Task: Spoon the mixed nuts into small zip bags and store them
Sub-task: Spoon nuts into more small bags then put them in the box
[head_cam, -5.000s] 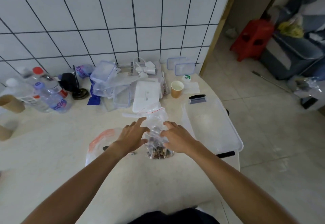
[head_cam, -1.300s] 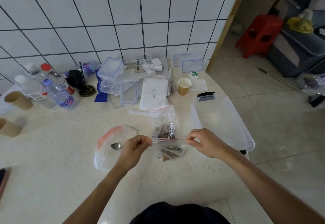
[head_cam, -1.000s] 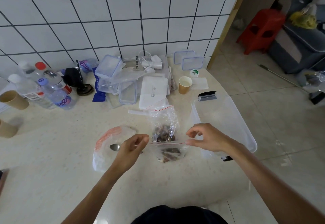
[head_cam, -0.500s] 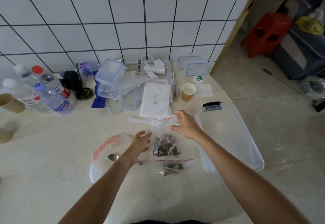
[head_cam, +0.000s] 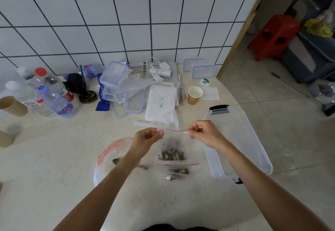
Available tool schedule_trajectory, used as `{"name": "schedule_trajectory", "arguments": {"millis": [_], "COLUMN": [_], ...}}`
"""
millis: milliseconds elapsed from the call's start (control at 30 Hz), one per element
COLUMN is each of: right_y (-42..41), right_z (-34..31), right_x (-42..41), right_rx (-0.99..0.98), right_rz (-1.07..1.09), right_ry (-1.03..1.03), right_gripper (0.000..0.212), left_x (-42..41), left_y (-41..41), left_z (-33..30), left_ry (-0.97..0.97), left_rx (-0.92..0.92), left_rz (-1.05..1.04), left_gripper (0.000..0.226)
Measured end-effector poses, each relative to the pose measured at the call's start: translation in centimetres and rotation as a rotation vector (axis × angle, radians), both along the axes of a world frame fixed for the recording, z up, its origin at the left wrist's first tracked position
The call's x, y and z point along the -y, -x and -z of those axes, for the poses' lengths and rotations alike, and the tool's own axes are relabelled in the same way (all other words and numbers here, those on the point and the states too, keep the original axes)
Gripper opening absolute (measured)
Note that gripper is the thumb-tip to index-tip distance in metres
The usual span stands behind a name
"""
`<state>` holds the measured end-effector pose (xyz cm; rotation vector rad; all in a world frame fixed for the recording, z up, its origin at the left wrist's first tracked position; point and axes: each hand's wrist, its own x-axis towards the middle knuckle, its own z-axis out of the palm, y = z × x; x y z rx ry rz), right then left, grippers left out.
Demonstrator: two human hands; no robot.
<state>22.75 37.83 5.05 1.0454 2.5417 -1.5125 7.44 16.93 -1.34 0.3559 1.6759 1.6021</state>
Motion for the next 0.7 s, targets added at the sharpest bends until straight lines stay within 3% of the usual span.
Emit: {"name": "schedule_trajectory", "arguments": {"millis": [100,267,433,700], "right_y": [-1.3,0.1,1.9,1.6], "right_z": [-0.3,-0.7,-0.8,-1.0], "right_x": [-0.1,2.8,5.2,6.0], "right_rx": [0.052,0.07,0.003,-0.025], "right_rz": [-0.109,-0.331,-0.374,-0.379], "right_ry": [-0.074,-0.241,-0.366,-0.34], "right_gripper": [0.006,0.027,0.011,0.012], "left_x": [0.7,0.9,1.3,1.8], "left_y": [-0.6,-1.7,-2.2,-2.8], "left_z": [-0.6,-1.1,-1.2,-1.6], "left_ry": [-0.029,-0.047,-0.021,-0.021], "left_rx": [-0.088,-0.142,-0.207,-0.251], "left_rz": [0.048,0.104,0.086,0.018], "left_gripper": [0.019,0.016,0.011,0.006]}}
